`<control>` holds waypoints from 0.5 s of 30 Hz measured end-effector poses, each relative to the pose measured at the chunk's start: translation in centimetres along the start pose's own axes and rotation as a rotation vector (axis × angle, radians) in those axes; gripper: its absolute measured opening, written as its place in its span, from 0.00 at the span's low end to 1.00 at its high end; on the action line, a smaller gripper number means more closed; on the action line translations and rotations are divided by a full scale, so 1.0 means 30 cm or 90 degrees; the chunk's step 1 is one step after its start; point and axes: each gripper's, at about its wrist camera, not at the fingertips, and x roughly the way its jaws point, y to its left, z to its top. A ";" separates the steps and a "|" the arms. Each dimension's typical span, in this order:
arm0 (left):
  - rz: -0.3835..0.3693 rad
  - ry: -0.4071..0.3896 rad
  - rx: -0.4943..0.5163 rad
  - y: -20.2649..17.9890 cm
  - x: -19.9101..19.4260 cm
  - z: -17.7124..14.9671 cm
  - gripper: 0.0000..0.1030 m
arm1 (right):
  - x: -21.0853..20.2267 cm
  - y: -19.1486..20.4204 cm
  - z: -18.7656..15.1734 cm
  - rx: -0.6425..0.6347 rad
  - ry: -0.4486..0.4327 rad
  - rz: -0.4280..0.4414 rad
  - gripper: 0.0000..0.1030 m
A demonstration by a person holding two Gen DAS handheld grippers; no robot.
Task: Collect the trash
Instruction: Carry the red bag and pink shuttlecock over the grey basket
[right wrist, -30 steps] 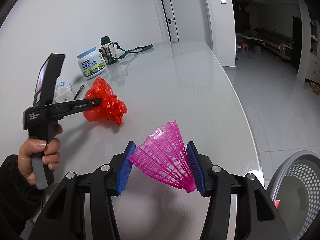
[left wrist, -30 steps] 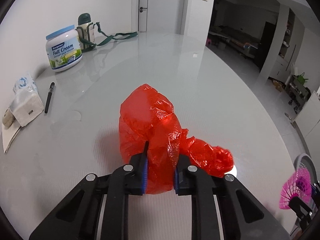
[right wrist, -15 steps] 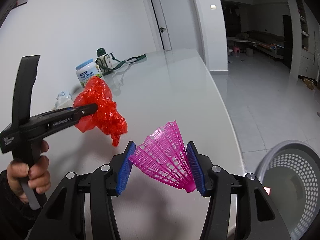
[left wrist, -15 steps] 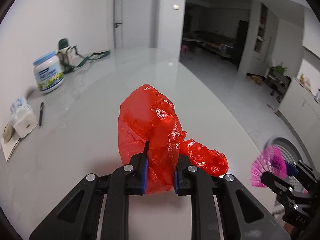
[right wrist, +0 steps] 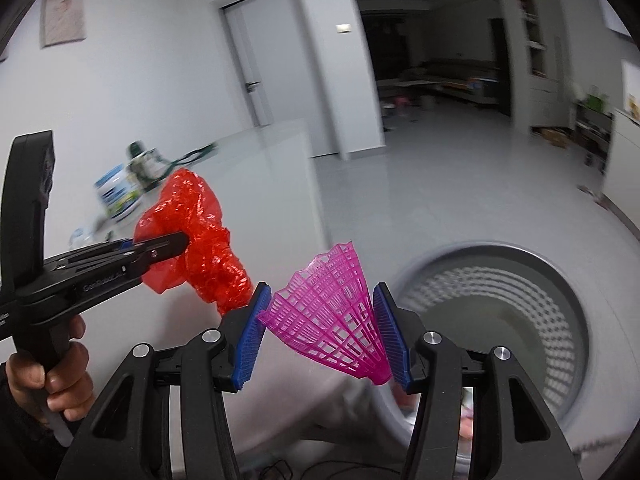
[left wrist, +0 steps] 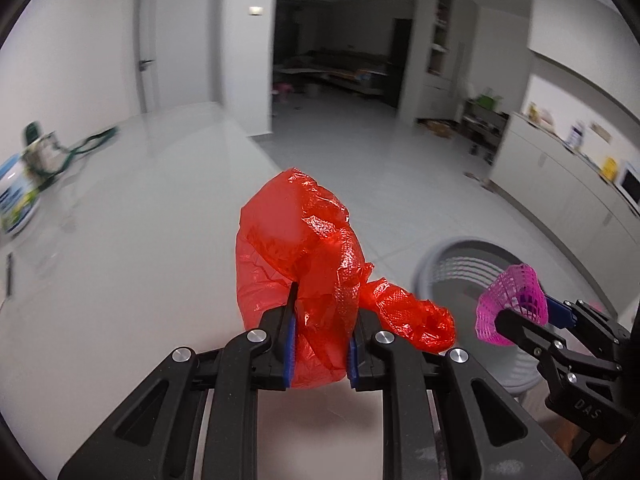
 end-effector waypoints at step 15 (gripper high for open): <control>-0.110 0.086 0.102 -0.389 0.264 -0.011 0.18 | -0.035 -0.415 -0.110 0.128 0.025 -0.131 0.50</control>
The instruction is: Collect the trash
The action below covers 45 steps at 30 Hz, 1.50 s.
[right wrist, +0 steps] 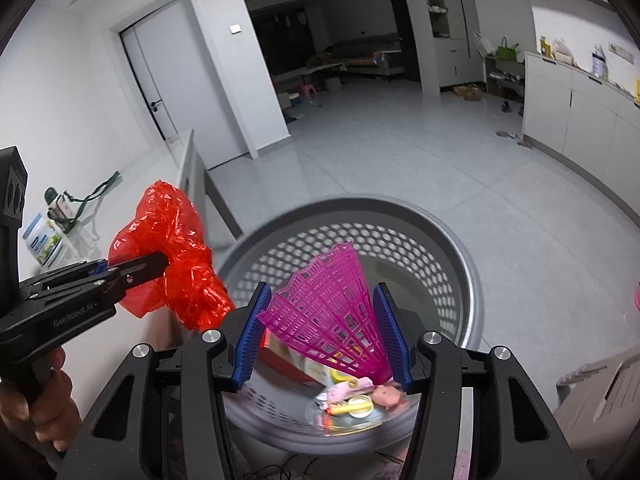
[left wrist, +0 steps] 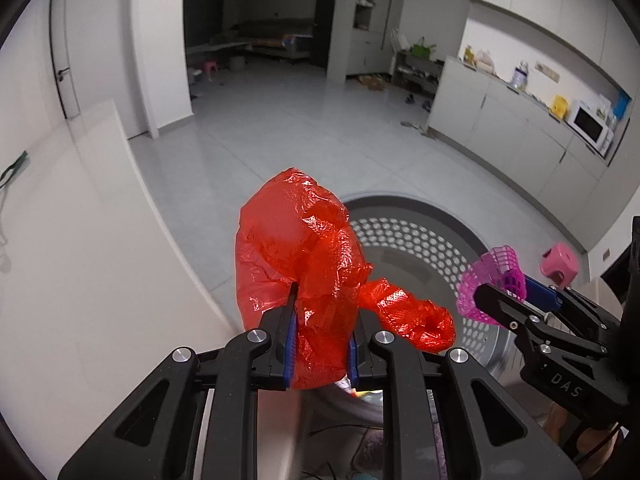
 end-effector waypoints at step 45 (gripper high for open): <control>0.036 -0.004 -0.009 -0.021 0.024 -0.009 0.68 | 0.018 -0.001 -0.001 0.010 -0.003 0.007 0.67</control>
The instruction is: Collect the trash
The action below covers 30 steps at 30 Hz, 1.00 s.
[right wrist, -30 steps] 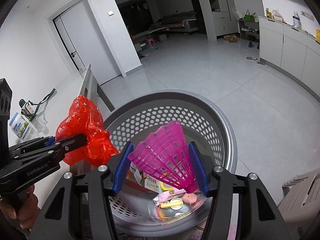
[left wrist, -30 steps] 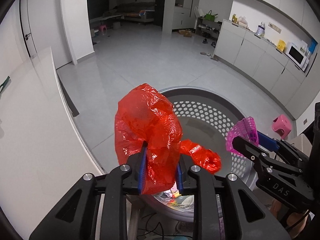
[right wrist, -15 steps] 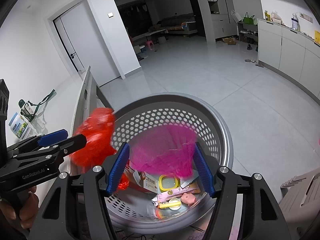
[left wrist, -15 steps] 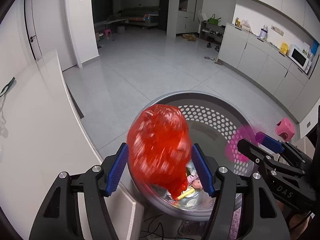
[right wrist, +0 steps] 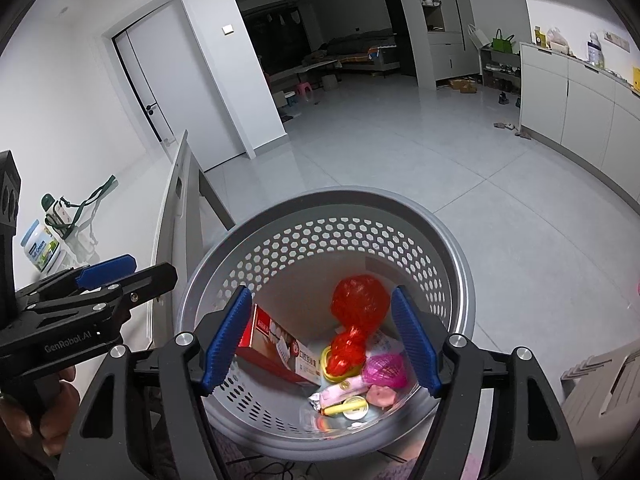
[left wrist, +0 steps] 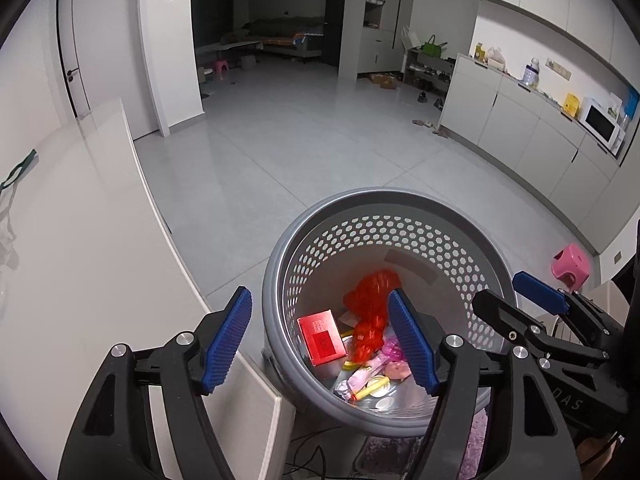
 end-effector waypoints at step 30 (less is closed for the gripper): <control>0.033 -0.039 -0.019 -0.008 -0.092 -0.023 0.90 | -0.057 0.016 -0.026 0.001 -0.009 -0.015 0.67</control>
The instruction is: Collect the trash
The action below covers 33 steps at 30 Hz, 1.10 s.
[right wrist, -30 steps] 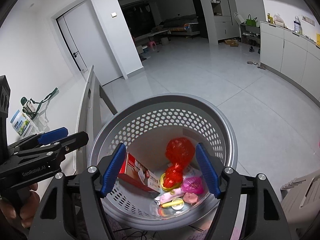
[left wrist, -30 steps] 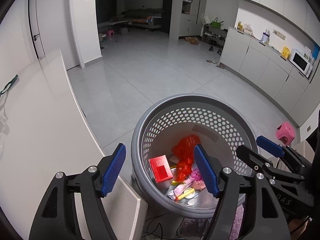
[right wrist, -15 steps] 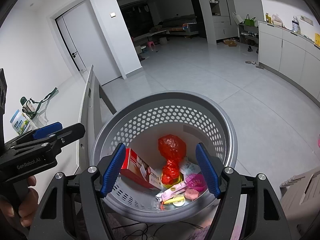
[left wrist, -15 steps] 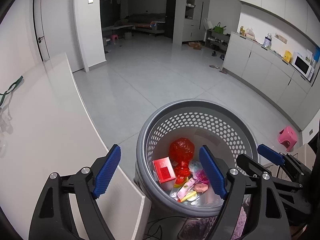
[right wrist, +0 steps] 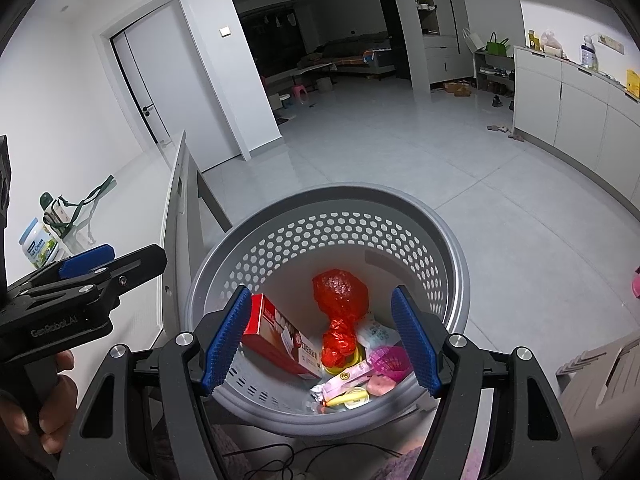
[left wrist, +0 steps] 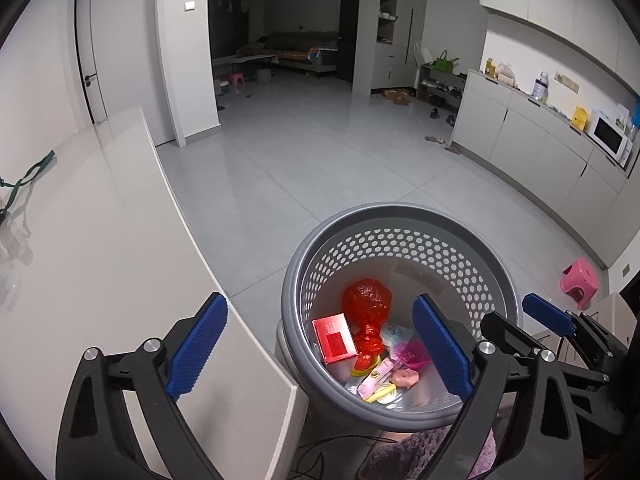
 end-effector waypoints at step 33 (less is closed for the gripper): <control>0.030 0.012 -0.011 0.015 -0.003 -0.002 0.94 | -0.018 0.011 0.003 -0.006 0.000 0.001 0.67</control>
